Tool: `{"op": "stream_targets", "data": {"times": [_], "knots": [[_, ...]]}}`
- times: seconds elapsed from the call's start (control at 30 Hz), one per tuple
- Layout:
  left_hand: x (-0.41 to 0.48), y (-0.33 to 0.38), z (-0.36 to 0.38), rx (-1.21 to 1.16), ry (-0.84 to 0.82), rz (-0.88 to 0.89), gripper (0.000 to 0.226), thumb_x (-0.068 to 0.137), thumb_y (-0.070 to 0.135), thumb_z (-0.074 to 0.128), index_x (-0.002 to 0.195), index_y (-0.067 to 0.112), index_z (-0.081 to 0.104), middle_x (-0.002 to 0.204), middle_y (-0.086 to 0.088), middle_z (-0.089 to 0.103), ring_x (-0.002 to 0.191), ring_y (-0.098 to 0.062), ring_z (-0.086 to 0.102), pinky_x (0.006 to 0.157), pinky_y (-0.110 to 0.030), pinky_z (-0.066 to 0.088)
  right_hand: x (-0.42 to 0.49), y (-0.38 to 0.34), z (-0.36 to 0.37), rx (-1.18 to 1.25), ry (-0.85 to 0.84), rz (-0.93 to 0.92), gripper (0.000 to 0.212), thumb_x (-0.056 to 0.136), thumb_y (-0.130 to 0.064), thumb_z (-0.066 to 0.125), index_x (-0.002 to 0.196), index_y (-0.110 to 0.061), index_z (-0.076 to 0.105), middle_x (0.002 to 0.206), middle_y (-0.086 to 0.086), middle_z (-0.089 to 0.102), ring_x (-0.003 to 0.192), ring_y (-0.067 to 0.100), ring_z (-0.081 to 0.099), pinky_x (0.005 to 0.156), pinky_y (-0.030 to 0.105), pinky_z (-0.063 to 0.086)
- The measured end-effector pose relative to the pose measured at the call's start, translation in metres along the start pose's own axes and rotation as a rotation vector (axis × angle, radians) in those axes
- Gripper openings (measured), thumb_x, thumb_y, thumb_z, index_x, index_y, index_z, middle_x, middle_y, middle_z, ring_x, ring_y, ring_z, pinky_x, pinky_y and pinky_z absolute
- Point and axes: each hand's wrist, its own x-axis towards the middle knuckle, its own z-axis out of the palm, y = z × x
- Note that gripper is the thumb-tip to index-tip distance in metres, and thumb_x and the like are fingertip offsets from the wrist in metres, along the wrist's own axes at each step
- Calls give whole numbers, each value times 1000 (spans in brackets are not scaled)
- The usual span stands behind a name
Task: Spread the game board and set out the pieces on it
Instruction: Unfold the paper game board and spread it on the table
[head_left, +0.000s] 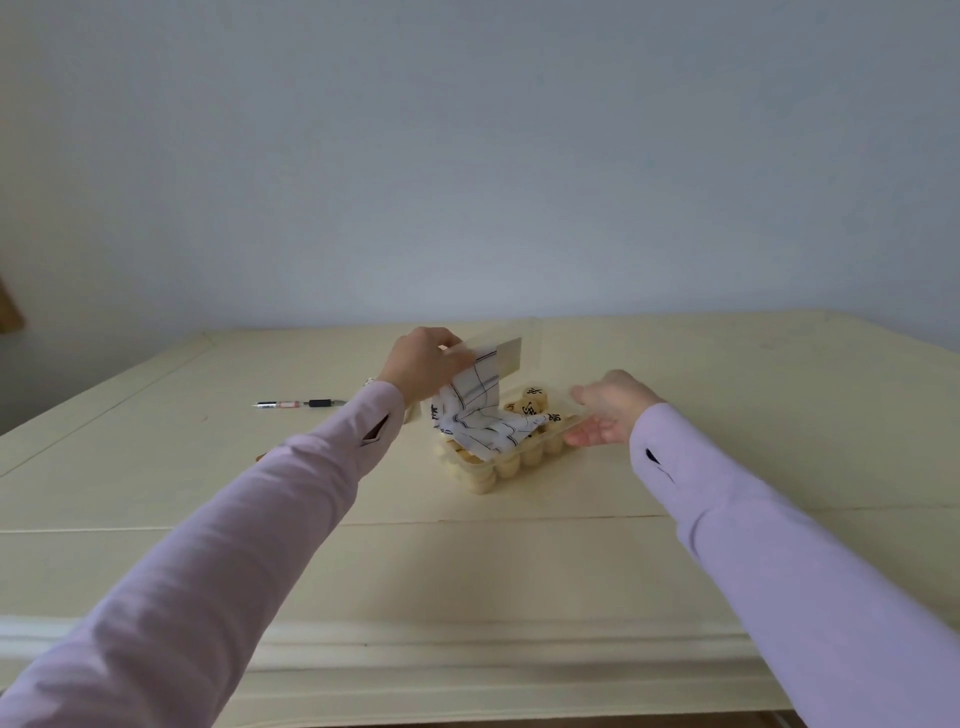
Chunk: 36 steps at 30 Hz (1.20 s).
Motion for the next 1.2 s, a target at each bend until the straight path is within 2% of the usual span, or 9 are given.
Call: {"op": "stream_targets", "data": {"times": [0.17, 0.27, 0.4, 0.63, 0.8, 0.93, 1.0, 1.07, 1.2], "knots": [[4, -6, -3, -115, -30, -61, 24, 90, 40, 58, 98, 19, 66, 83, -4, 62, 57, -14, 53, 54, -22, 40, 14, 10, 12, 31, 46, -7, 11, 85, 13, 52, 78, 5, 50, 77, 17, 55, 55, 29, 59, 55, 35, 57], [8, -12, -4, -226, 3, -124, 23, 90, 28, 57, 106, 14, 65, 87, -7, 64, 54, -18, 53, 58, -25, 46, 21, 12, 13, 41, 141, -47, 15, 82, 16, 51, 90, 4, 55, 80, 16, 55, 53, 29, 59, 60, 36, 57], [14, -27, -2, -287, 66, -229, 34, 92, 17, 50, 125, 12, 56, 118, -15, 60, 83, -30, 61, 82, -38, 55, 25, 8, 13, 18, 209, -44, 13, 83, 10, 52, 89, -1, 52, 95, 16, 53, 55, 32, 59, 62, 42, 58], [15, -43, 10, -110, -51, -205, 55, 92, 49, 50, 138, 19, 46, 138, -7, 51, 125, -26, 48, 99, -30, 37, 18, 8, 16, 71, 54, 44, 17, 92, 1, 41, 75, 1, 45, 72, 19, 54, 47, 28, 57, 32, 28, 49], [8, -37, 10, 168, -61, -27, 73, 80, 62, 59, 140, 23, 44, 152, -3, 27, 143, -21, 10, 114, -43, 15, 15, 6, 15, 88, 84, 41, 19, 92, 5, 35, 76, 2, 43, 64, 19, 53, 23, 22, 52, 27, 26, 46], [5, -32, 16, 297, -201, 1, 56, 75, 49, 73, 122, 22, 61, 126, 2, 56, 121, -18, 43, 100, -33, 34, 14, 5, 16, 86, 87, 46, 11, 93, 5, 33, 97, 5, 44, 65, 20, 52, 23, 23, 52, 27, 26, 45], [4, -32, 18, 128, -213, -28, 34, 75, 36, 76, 104, 19, 68, 91, 5, 67, 81, -14, 60, 67, -17, 48, 13, 5, 16, 88, 78, 44, 12, 94, 6, 32, 96, 4, 44, 67, 21, 51, 23, 23, 52, 28, 25, 46], [1, -29, 18, 77, -150, -10, 14, 77, 25, 73, 88, 17, 71, 71, 3, 65, 60, -12, 56, 43, -11, 39, 12, 5, 15, 83, 80, 57, 12, 93, 6, 35, 90, 4, 46, 73, 22, 53, 27, 23, 54, 29, 25, 47], [-2, -15, 9, 60, 90, 13, 16, 83, 28, 68, 84, 12, 72, 75, -2, 65, 69, -17, 55, 62, -23, 40, 12, 6, 10, -114, 271, -107, 18, 86, -14, 54, 71, -7, 50, 64, 7, 50, 52, 28, 56, 54, 29, 51]]}}
